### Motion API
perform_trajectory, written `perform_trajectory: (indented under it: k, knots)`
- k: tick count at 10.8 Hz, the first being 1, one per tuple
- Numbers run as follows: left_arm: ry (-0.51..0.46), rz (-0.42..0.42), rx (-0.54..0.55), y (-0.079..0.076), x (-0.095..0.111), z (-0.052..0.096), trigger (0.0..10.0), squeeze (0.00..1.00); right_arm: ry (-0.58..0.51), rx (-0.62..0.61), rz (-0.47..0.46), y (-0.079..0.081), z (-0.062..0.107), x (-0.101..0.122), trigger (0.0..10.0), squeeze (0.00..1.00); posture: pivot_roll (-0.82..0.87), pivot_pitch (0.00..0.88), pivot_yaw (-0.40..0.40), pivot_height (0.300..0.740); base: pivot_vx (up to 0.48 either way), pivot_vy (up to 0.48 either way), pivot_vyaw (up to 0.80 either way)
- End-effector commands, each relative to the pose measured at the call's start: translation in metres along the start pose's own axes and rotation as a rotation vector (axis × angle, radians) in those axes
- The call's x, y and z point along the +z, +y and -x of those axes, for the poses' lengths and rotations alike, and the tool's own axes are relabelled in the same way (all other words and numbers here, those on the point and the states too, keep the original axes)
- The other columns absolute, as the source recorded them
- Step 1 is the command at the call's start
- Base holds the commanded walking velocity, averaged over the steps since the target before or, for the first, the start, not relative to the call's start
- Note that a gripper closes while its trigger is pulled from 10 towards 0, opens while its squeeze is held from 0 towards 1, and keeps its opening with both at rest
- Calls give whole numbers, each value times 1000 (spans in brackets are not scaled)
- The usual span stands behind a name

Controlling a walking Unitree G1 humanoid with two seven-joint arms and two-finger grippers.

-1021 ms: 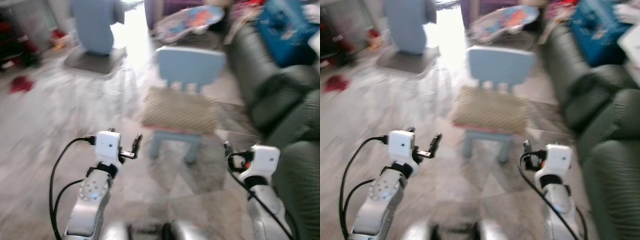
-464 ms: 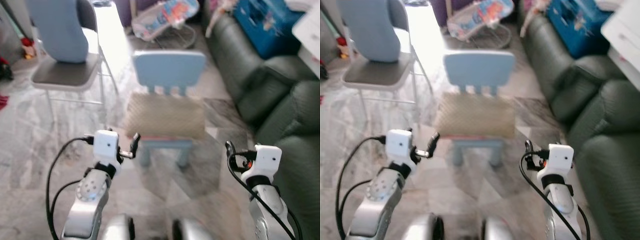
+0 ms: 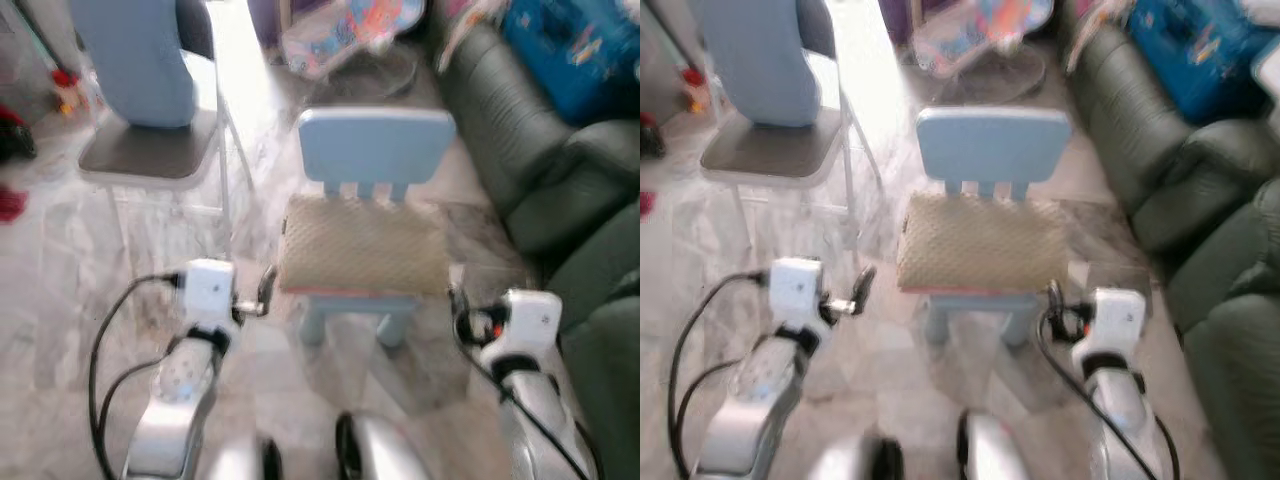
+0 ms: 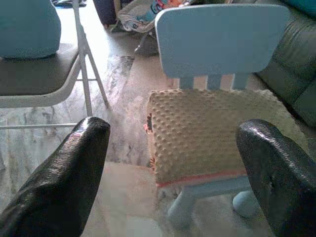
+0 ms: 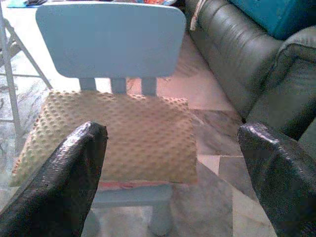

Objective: Move the pillow to the sofa

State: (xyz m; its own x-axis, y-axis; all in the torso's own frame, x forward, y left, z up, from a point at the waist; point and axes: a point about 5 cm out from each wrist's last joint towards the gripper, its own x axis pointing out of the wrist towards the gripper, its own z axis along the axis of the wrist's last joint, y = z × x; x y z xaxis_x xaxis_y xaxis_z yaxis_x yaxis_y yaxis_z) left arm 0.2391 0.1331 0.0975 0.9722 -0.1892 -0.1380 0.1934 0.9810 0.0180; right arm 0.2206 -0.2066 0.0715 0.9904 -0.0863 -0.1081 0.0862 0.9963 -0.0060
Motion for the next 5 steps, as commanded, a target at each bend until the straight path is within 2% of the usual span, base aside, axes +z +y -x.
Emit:
perform_trajectory:
  k: [1,5]
  knots:
    - [10,-5,9,5,0,3,10000,0,3,10,-4,4,2,1,10000,0,-37,225,-36,740,345,-330,0]
    - [18,17,2,0,1,4,10000,0,13,18,-2,4,1,0,10000,0,-41,236,-41,740,342,-333,0]
